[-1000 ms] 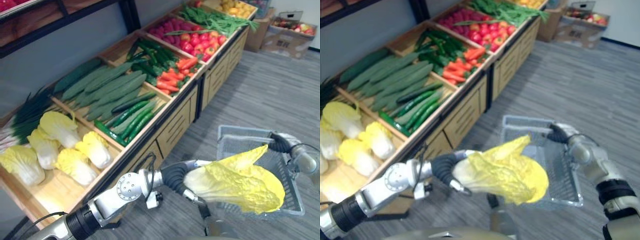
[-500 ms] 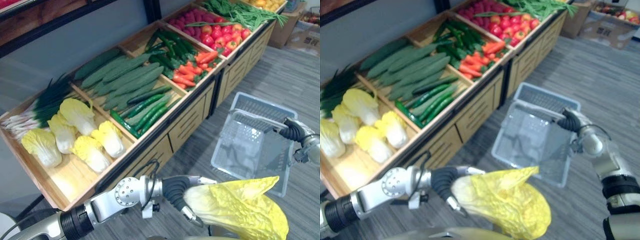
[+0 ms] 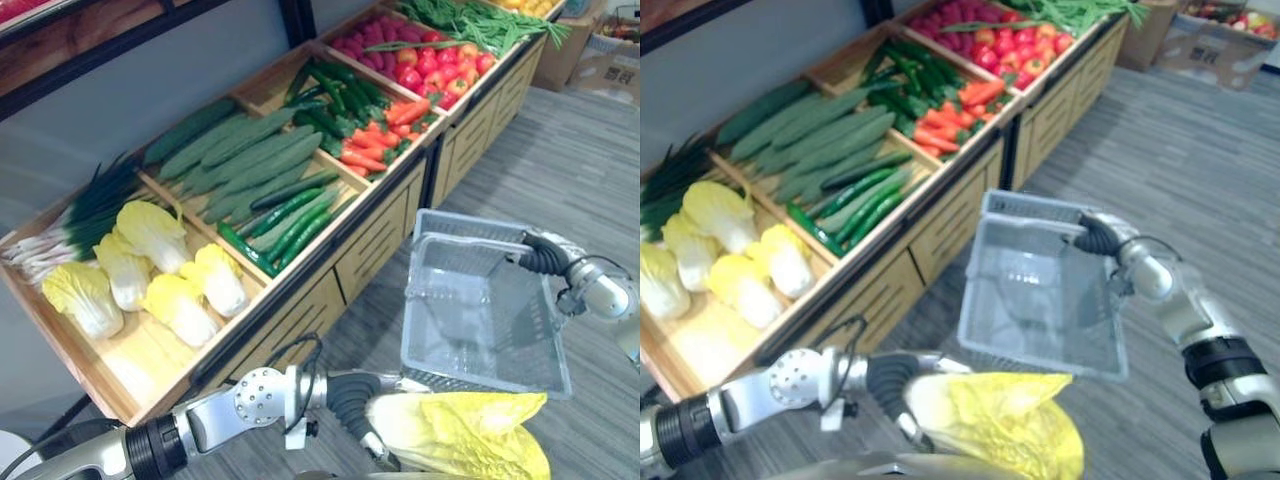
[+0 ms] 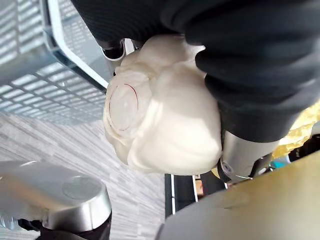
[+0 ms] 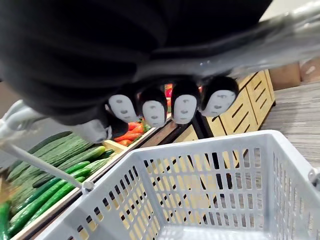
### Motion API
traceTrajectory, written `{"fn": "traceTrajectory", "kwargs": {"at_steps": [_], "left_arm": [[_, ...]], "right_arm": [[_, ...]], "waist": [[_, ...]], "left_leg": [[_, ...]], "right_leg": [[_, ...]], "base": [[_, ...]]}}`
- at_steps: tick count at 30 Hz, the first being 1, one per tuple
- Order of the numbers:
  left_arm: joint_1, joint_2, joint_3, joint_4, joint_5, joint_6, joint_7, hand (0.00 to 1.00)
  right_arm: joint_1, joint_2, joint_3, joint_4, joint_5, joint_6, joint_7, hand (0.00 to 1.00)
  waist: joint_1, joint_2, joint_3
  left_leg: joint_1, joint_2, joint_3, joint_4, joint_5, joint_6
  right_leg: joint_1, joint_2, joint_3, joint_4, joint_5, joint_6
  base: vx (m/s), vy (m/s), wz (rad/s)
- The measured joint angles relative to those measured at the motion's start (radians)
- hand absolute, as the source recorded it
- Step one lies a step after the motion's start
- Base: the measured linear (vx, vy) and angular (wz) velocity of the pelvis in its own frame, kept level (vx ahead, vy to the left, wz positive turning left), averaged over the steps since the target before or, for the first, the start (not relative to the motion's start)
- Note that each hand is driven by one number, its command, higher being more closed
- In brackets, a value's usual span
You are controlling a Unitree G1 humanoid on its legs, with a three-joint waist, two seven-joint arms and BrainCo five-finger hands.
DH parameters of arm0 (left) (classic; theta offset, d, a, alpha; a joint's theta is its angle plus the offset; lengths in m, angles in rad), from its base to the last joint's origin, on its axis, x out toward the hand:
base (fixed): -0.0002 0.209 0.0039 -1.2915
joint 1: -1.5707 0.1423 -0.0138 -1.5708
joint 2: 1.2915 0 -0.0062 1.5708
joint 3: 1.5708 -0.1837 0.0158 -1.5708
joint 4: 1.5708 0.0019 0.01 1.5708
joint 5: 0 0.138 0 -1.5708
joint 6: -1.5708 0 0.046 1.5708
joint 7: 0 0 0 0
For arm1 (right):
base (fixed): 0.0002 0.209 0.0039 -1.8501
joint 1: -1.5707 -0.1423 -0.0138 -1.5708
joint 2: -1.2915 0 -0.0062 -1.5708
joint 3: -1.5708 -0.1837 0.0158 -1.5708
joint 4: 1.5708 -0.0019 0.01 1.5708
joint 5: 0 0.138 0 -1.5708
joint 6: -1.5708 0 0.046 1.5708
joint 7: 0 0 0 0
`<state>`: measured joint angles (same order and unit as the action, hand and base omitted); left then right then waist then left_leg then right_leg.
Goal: Pick vegetable in the basket
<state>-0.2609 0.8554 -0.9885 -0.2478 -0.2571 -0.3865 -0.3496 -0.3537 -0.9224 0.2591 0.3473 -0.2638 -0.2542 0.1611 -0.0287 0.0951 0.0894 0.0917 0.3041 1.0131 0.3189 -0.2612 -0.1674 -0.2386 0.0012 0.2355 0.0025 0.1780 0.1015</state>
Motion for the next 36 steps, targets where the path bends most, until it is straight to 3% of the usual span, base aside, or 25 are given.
{"fn": "traceTrajectory", "kwargs": {"at_steps": [12,20,30,36], "left_arm": [[0.023,-0.198,0.172,0.158,0.216,0.037,0.083,1.00],[0.023,-0.324,0.287,0.214,0.378,0.064,0.127,1.00],[0.022,-0.461,0.351,0.268,0.562,0.088,0.150,1.00],[0.018,-0.493,0.363,0.308,0.618,0.093,0.150,1.00]], "right_arm": [[0.003,0.020,0.024,-0.161,0.007,-0.003,0.064,1.00],[0.050,0.041,0.024,-0.242,0.007,-0.009,0.112,1.00],[0.087,0.071,0.012,-0.293,0.005,-0.008,0.153,1.00],[0.089,0.077,0.012,-0.334,-0.002,-0.008,0.156,1.00]], "waist": [[-0.004,-0.028,0.039],[-0.001,-0.033,0.042],[0.001,-0.041,0.046],[0.001,-0.043,0.046]], "left_leg": [[0.016,0.000,-0.001,-0.001,-0.003,-0.005],[0.017,0.000,-0.002,-0.001,-0.001,0.000],[0.015,0.001,-0.003,0.000,-0.001,-0.001],[0.016,0.002,-0.001,0.002,-0.001,-0.001]], "right_leg": [[0.021,0.001,0.000,-0.001,0.000,0.000],[0.020,0.001,-0.001,-0.001,0.000,0.000],[0.020,0.002,-0.001,0.000,0.000,0.000],[0.019,0.004,0.001,0.000,0.000,0.000]], "base": [[-0.01,0.000,0.00],[0.00,0.000,0.00],[0.00,0.000,0.00],[0.00,0.000,0.00]]}}
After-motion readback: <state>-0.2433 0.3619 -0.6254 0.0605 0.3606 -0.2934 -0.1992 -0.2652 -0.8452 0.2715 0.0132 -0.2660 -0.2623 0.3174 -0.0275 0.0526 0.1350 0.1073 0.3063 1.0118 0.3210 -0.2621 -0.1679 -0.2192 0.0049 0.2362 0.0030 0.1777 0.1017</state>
